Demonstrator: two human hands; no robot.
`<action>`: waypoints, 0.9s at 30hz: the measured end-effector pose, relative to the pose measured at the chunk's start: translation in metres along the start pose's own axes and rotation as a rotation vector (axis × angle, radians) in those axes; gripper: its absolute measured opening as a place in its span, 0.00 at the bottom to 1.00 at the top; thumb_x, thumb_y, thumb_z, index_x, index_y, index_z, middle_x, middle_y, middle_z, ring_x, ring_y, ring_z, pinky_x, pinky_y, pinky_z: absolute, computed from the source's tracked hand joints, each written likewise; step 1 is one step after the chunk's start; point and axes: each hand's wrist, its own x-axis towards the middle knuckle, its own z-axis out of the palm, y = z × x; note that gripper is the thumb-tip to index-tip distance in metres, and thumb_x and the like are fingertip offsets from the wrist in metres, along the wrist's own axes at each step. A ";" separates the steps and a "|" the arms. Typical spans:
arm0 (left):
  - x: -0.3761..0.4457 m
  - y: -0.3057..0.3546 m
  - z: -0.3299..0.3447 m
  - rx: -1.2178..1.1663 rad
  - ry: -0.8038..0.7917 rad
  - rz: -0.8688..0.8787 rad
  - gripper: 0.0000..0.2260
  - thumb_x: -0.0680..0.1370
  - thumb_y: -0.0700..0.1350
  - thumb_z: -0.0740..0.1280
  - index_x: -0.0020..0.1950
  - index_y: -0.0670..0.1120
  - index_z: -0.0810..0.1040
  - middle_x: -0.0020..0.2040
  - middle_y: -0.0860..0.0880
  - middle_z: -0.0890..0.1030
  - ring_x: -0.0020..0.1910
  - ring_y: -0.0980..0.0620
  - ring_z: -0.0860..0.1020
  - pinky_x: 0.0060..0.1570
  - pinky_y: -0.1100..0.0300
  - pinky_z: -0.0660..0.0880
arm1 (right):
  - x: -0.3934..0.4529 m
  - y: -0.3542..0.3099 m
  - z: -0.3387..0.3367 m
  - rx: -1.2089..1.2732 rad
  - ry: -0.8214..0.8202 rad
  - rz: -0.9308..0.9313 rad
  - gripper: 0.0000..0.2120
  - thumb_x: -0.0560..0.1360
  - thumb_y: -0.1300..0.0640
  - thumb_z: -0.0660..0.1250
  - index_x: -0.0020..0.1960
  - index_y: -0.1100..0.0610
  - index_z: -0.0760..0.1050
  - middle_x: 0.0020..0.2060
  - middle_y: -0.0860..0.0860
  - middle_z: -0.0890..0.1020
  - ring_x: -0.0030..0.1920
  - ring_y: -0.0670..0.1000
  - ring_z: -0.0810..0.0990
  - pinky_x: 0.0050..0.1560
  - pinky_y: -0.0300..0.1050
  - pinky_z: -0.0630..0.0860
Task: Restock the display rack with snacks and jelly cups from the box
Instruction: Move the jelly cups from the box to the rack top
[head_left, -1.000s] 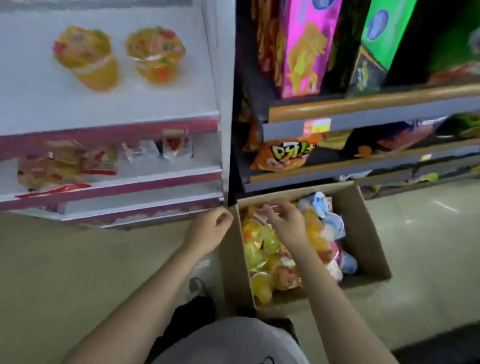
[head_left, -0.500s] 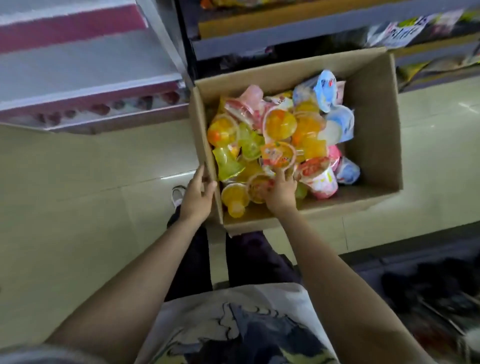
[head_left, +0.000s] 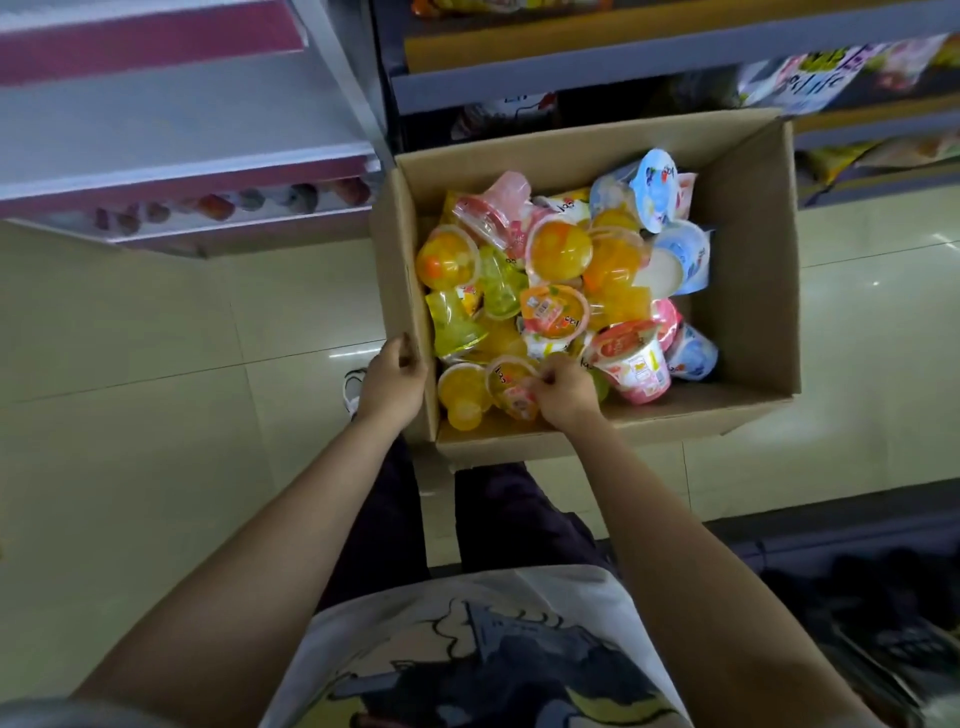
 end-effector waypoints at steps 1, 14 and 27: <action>-0.003 0.004 0.000 0.020 0.061 0.034 0.18 0.80 0.47 0.64 0.70 0.49 0.73 0.63 0.47 0.78 0.60 0.46 0.77 0.60 0.51 0.74 | 0.000 0.001 -0.001 0.006 0.016 -0.034 0.12 0.75 0.59 0.72 0.39 0.57 0.70 0.43 0.56 0.74 0.36 0.51 0.72 0.31 0.37 0.62; -0.014 0.068 0.037 -0.376 -0.407 0.026 0.33 0.56 0.65 0.81 0.60 0.68 0.77 0.64 0.54 0.79 0.62 0.51 0.79 0.61 0.46 0.77 | -0.020 -0.015 -0.068 0.706 -0.192 -0.174 0.05 0.80 0.61 0.67 0.47 0.62 0.74 0.43 0.54 0.80 0.40 0.48 0.82 0.40 0.42 0.81; 0.012 0.048 0.039 -0.426 -0.184 -0.089 0.19 0.69 0.55 0.79 0.56 0.59 0.76 0.54 0.53 0.83 0.53 0.51 0.82 0.54 0.51 0.80 | 0.064 -0.001 -0.050 0.393 0.233 0.078 0.07 0.77 0.56 0.71 0.52 0.59 0.77 0.47 0.53 0.81 0.46 0.50 0.76 0.44 0.41 0.70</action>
